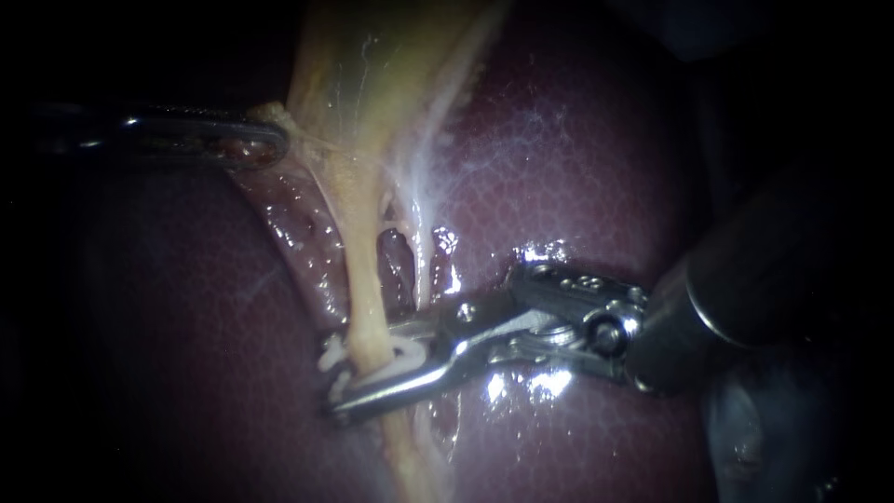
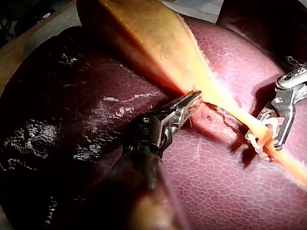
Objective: Clipping second clip left tube
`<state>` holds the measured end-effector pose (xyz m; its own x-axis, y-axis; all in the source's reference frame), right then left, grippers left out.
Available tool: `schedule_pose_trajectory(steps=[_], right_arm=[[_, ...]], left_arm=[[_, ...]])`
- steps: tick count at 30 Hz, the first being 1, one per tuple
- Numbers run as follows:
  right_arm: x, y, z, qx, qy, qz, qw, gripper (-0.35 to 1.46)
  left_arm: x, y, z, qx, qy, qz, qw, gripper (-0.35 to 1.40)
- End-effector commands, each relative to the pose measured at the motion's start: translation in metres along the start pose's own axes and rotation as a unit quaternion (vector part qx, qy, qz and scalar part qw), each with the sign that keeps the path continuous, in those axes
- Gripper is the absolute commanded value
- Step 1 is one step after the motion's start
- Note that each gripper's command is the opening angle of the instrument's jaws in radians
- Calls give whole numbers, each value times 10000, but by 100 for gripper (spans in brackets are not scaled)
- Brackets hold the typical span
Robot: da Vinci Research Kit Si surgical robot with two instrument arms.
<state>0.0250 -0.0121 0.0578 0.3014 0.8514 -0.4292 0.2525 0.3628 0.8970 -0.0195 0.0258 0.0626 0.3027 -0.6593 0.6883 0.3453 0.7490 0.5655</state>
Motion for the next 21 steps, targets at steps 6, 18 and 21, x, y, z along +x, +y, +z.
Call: schedule_pose_trajectory(steps=[6, 18, 21], right_arm=[[-1, -2, -5, 9, -9, 213, 9998, 40], [7, -11, -9, -10, 26, 296, 9996, 26], [10, -12, -9, -28, 82, 303, 9995, 23]], left_arm=[[0, 0, 0, 0, 0, 1, 10000, -35], [0, 0, 0, 1, 0, 1, 10000, -35], [0, 0, 0, 1, 0, 2, 10000, -35]])
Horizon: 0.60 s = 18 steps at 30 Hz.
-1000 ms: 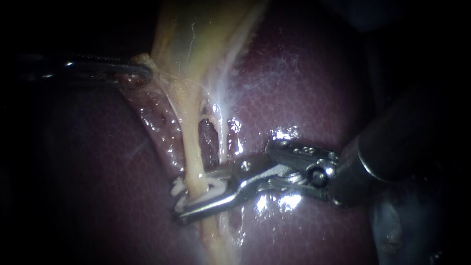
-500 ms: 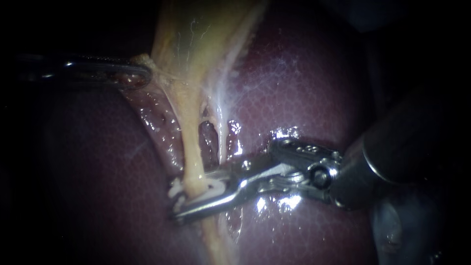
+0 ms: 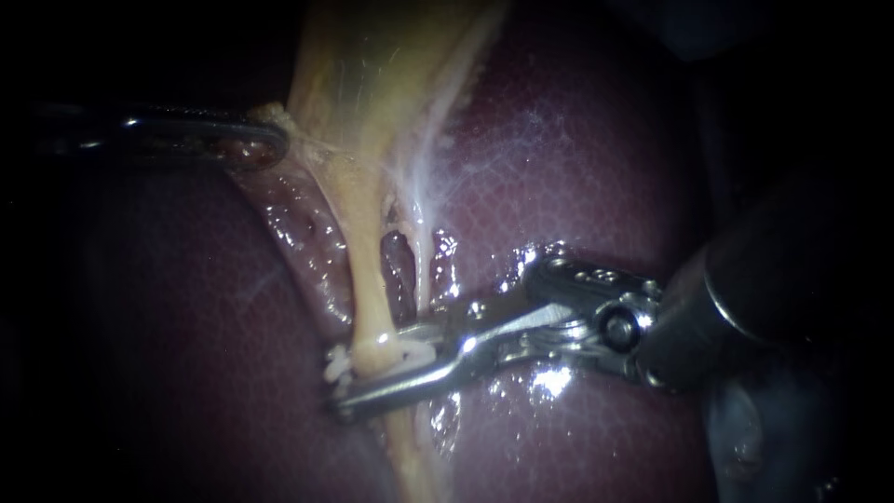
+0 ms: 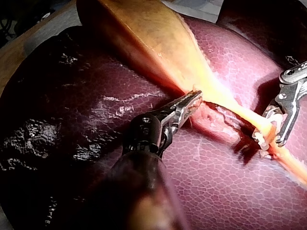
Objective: Clipping second clip left tube
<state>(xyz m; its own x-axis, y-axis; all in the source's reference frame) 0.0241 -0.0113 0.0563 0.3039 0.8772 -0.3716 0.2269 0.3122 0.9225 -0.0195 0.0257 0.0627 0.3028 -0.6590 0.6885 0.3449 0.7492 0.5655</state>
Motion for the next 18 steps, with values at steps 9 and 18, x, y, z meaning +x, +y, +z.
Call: schedule_pose_trajectory(steps=[9, 18], right_arm=[[4, -2, -2, 65, 151, 35, 9999, -3], [5, -6, -5, 56, 163, 70, 9998, -35]], left_arm=[[0, 0, 0, -1, 0, 1, 10000, -35], [1, 1, 0, 0, -15, 31, 10000, -35]])
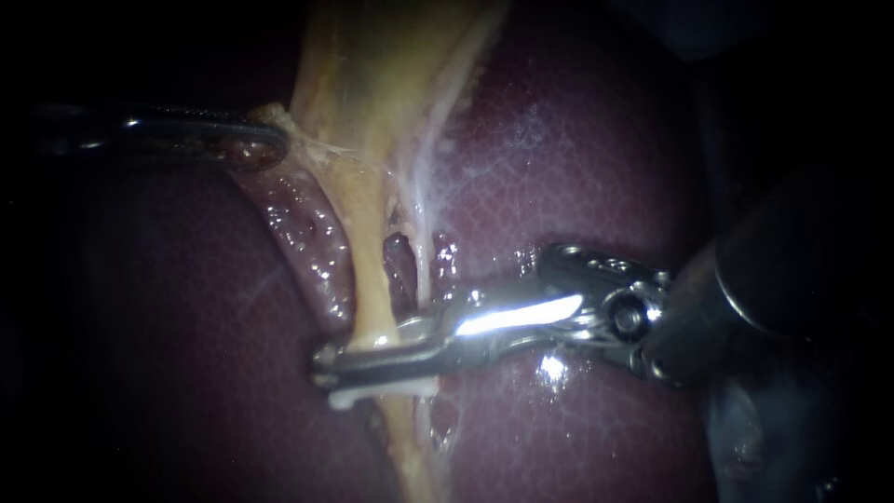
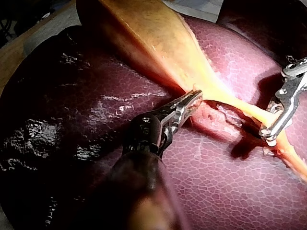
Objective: Clipping second clip left tube
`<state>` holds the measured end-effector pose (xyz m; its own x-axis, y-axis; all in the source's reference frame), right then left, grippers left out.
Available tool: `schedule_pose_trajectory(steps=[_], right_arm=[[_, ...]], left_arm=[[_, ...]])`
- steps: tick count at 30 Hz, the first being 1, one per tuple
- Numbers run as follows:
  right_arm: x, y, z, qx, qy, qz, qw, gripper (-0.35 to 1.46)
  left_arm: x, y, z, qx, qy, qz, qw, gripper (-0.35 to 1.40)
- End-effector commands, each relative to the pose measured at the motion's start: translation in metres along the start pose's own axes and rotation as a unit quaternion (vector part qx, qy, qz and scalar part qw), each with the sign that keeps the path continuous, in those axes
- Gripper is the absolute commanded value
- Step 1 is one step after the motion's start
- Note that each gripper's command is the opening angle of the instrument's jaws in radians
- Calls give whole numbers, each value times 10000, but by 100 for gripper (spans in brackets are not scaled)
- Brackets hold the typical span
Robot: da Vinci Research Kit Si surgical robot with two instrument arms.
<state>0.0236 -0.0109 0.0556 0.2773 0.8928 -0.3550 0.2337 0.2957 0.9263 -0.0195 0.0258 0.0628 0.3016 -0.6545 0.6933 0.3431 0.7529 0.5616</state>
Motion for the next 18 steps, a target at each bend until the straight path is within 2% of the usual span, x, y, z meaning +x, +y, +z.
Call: schedule_pose_trajectory(steps=[1, 18], right_arm=[[0, 0, 0, -17, 32, -1, 10000, -35], [-2, 2, 0, -23, 31, -6, 10000, -35]], left_arm=[[0, 0, 0, 0, 2, 3, 10000, -35], [2, 0, 1, -4, 2, 7, 10000, -35]])
